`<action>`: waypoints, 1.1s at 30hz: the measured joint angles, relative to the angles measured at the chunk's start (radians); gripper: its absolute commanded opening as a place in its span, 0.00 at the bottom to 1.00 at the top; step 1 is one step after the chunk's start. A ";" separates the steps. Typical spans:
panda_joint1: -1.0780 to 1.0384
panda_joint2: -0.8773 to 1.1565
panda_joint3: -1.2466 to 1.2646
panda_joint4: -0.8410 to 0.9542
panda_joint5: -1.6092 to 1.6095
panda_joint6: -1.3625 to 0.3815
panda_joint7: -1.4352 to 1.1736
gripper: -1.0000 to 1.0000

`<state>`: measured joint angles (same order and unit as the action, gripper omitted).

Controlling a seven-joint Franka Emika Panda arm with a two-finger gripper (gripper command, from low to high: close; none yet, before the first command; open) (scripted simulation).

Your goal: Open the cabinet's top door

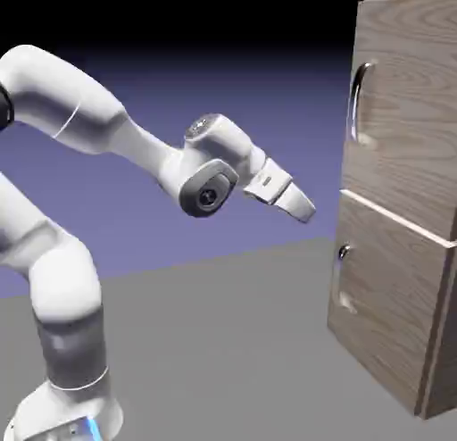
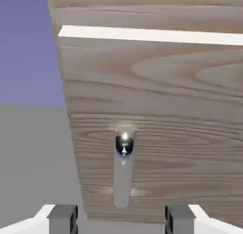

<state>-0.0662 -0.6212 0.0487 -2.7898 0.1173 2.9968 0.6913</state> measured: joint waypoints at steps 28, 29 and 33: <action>-0.811 -0.532 0.506 0.210 1.218 -0.417 -0.516 0.50; -0.840 -0.551 0.524 0.217 1.261 -0.432 -0.534 0.50; -0.956 -0.627 0.596 0.247 1.435 -0.492 -0.608 0.50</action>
<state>-1.0225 -1.2479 0.6451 -2.5426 1.5527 2.5050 0.0834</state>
